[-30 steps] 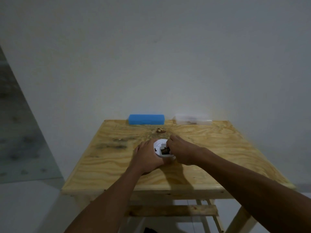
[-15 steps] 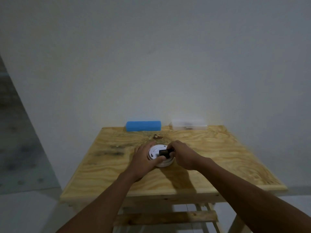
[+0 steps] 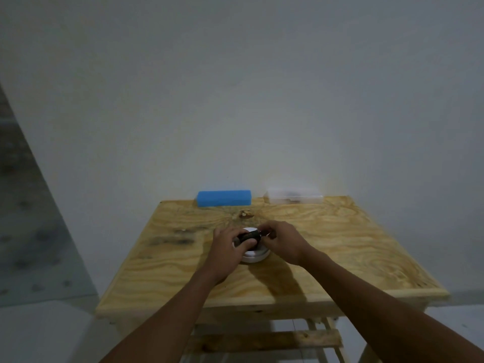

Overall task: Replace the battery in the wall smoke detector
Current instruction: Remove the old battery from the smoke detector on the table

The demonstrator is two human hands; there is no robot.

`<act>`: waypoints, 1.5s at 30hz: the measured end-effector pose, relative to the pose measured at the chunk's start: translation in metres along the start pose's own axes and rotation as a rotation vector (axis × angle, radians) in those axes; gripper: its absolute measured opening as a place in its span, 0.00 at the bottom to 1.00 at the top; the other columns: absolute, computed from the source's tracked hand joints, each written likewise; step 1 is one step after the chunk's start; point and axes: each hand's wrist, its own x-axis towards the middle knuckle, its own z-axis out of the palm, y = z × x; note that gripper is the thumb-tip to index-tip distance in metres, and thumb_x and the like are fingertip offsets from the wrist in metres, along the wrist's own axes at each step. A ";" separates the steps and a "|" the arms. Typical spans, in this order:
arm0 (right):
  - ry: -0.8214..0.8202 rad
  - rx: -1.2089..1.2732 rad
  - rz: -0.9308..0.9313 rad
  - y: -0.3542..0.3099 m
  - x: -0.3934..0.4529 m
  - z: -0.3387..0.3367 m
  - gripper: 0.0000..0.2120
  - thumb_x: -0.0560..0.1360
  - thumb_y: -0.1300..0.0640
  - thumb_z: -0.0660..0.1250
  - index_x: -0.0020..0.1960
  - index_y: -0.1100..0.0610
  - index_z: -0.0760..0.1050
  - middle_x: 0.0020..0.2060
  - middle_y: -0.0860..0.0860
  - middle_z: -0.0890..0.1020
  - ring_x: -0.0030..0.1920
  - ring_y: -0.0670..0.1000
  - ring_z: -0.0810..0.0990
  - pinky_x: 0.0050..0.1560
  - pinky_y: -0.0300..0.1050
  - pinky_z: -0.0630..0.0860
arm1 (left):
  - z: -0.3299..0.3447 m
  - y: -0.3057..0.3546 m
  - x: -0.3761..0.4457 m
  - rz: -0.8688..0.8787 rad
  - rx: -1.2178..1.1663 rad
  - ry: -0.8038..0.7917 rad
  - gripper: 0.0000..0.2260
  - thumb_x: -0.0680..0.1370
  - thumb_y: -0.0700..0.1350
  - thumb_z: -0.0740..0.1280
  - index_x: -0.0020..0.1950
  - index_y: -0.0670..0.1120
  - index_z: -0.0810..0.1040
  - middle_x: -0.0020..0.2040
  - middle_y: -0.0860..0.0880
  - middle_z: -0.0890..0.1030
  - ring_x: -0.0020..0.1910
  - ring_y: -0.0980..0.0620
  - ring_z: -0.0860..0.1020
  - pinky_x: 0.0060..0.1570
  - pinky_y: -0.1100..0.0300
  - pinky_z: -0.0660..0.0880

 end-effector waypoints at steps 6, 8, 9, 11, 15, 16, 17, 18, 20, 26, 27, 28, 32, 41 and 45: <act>0.168 -0.078 0.039 -0.008 -0.004 0.016 0.09 0.73 0.62 0.63 0.45 0.61 0.83 0.39 0.57 0.84 0.37 0.52 0.79 0.36 0.42 0.72 | 0.006 0.001 -0.002 -0.001 0.016 0.052 0.13 0.76 0.50 0.71 0.60 0.49 0.81 0.53 0.52 0.78 0.58 0.54 0.65 0.56 0.61 0.62; 0.206 -0.090 0.053 -0.010 -0.005 0.021 0.09 0.74 0.62 0.63 0.44 0.61 0.82 0.37 0.56 0.83 0.34 0.49 0.76 0.33 0.38 0.67 | 0.007 0.000 -0.002 0.003 0.035 0.061 0.14 0.77 0.50 0.70 0.61 0.48 0.81 0.54 0.52 0.78 0.59 0.56 0.63 0.58 0.61 0.62; 0.224 -0.089 0.065 -0.011 -0.005 0.023 0.09 0.73 0.62 0.63 0.43 0.62 0.82 0.35 0.55 0.81 0.33 0.48 0.74 0.30 0.36 0.64 | 0.007 -0.001 -0.002 0.008 0.040 0.063 0.14 0.77 0.49 0.71 0.61 0.48 0.81 0.55 0.51 0.78 0.59 0.56 0.63 0.58 0.61 0.62; 0.250 -0.077 0.089 -0.011 -0.005 0.026 0.08 0.73 0.62 0.64 0.41 0.62 0.82 0.32 0.54 0.77 0.30 0.46 0.71 0.28 0.35 0.61 | 0.007 -0.001 -0.002 0.021 0.034 0.067 0.14 0.77 0.48 0.71 0.61 0.47 0.81 0.53 0.51 0.77 0.58 0.57 0.62 0.56 0.64 0.60; 0.280 0.024 0.166 -0.010 -0.003 0.027 0.08 0.71 0.61 0.66 0.37 0.63 0.81 0.30 0.54 0.78 0.28 0.46 0.71 0.27 0.37 0.65 | 0.007 0.000 -0.002 0.041 0.010 0.058 0.14 0.77 0.47 0.70 0.62 0.46 0.81 0.52 0.52 0.75 0.58 0.58 0.61 0.51 0.69 0.57; 0.282 0.054 0.181 -0.009 -0.002 0.026 0.08 0.70 0.62 0.66 0.37 0.64 0.82 0.29 0.55 0.79 0.28 0.47 0.72 0.28 0.39 0.67 | 0.007 0.000 -0.002 0.039 0.002 0.051 0.14 0.77 0.47 0.71 0.62 0.46 0.81 0.52 0.50 0.76 0.58 0.58 0.62 0.51 0.69 0.57; 0.275 0.091 0.199 -0.008 -0.001 0.025 0.08 0.70 0.62 0.66 0.37 0.64 0.83 0.29 0.55 0.79 0.27 0.47 0.72 0.28 0.38 0.67 | 0.006 0.000 -0.002 0.036 -0.004 0.047 0.14 0.77 0.47 0.71 0.62 0.46 0.81 0.52 0.49 0.76 0.58 0.57 0.63 0.52 0.68 0.58; 0.257 0.130 0.218 -0.007 0.000 0.023 0.08 0.70 0.62 0.66 0.38 0.65 0.83 0.29 0.55 0.79 0.27 0.47 0.72 0.27 0.36 0.67 | 0.006 -0.001 -0.003 0.033 -0.008 0.046 0.14 0.77 0.47 0.71 0.62 0.47 0.81 0.52 0.49 0.76 0.57 0.57 0.63 0.52 0.67 0.59; 0.194 0.207 0.250 -0.003 0.001 0.018 0.08 0.70 0.62 0.66 0.37 0.64 0.83 0.29 0.55 0.78 0.28 0.49 0.72 0.28 0.38 0.67 | 0.005 -0.002 -0.003 0.034 -0.012 0.047 0.14 0.77 0.47 0.71 0.62 0.47 0.81 0.51 0.50 0.76 0.56 0.56 0.64 0.51 0.67 0.59; 0.082 0.250 0.263 -0.005 0.005 0.005 0.15 0.74 0.55 0.64 0.35 0.63 0.81 0.28 0.55 0.76 0.30 0.51 0.72 0.31 0.41 0.67 | 0.006 -0.002 -0.003 0.044 0.023 0.066 0.14 0.77 0.47 0.71 0.62 0.48 0.81 0.50 0.52 0.75 0.56 0.56 0.63 0.52 0.66 0.59; 0.075 0.202 0.253 -0.007 0.006 0.004 0.14 0.75 0.56 0.64 0.34 0.61 0.80 0.27 0.54 0.75 0.28 0.50 0.71 0.29 0.39 0.65 | 0.006 -0.002 -0.003 0.042 0.024 0.067 0.14 0.77 0.47 0.71 0.62 0.48 0.81 0.50 0.52 0.75 0.56 0.56 0.64 0.52 0.65 0.60; 0.068 0.149 0.239 -0.009 0.008 0.003 0.13 0.75 0.57 0.64 0.33 0.59 0.79 0.26 0.53 0.75 0.27 0.49 0.70 0.27 0.38 0.64 | 0.006 -0.002 -0.003 0.040 0.021 0.068 0.14 0.76 0.47 0.71 0.62 0.48 0.81 0.50 0.52 0.75 0.56 0.55 0.64 0.53 0.64 0.61; 0.034 0.013 0.230 -0.011 0.015 0.001 0.12 0.74 0.59 0.65 0.36 0.62 0.81 0.27 0.53 0.77 0.26 0.47 0.70 0.26 0.37 0.65 | 0.006 -0.001 -0.003 0.050 0.015 0.065 0.14 0.76 0.47 0.72 0.62 0.48 0.81 0.48 0.52 0.74 0.56 0.54 0.64 0.52 0.64 0.60; 0.136 0.045 0.302 -0.009 0.020 0.011 0.10 0.72 0.59 0.69 0.38 0.66 0.82 0.25 0.54 0.75 0.25 0.48 0.69 0.25 0.39 0.64 | 0.007 -0.003 -0.002 0.039 -0.034 0.054 0.14 0.76 0.45 0.72 0.61 0.47 0.81 0.51 0.50 0.76 0.57 0.54 0.64 0.54 0.65 0.60; 0.116 0.172 0.287 -0.003 0.015 0.013 0.10 0.74 0.61 0.65 0.36 0.62 0.81 0.28 0.55 0.77 0.29 0.49 0.71 0.30 0.41 0.67 | 0.005 -0.002 -0.003 0.035 -0.043 0.058 0.14 0.76 0.45 0.72 0.61 0.47 0.81 0.49 0.54 0.75 0.57 0.55 0.65 0.54 0.63 0.62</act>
